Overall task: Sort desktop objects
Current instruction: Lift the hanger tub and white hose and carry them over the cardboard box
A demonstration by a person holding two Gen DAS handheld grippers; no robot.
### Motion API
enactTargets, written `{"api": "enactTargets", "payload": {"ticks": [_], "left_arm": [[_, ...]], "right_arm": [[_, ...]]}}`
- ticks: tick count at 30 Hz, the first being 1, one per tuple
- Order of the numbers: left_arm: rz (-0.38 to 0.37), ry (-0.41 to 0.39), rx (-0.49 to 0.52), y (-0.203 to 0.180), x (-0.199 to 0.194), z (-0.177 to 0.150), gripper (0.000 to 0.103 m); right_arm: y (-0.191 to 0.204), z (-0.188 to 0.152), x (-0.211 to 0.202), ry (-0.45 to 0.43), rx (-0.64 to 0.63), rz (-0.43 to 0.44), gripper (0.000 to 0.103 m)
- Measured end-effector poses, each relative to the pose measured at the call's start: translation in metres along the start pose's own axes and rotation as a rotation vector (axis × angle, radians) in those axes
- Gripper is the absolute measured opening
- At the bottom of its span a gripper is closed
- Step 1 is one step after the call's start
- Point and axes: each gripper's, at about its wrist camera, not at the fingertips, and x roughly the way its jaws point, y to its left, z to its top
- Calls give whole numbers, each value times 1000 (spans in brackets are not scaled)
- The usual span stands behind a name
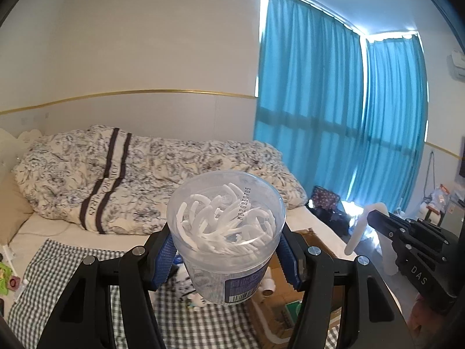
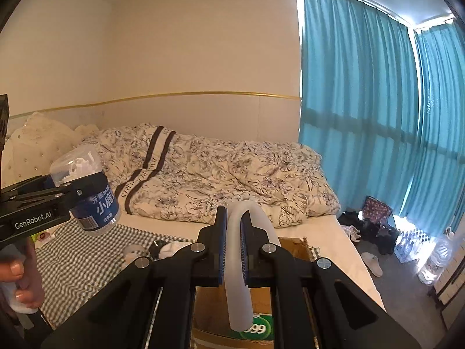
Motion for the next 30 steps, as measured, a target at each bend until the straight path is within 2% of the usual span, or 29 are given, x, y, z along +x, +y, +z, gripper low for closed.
{"api": "enactTargets", "payload": {"ticks": [15,30], "left_arm": [[-94,118,19,-51,76,-20,63],[-152,304,52,-89,156,-72,63]], "right_arm": [[-41,-39,54,174,22,-1,9],[-77,-88,104,365,72,-9,9]]}}
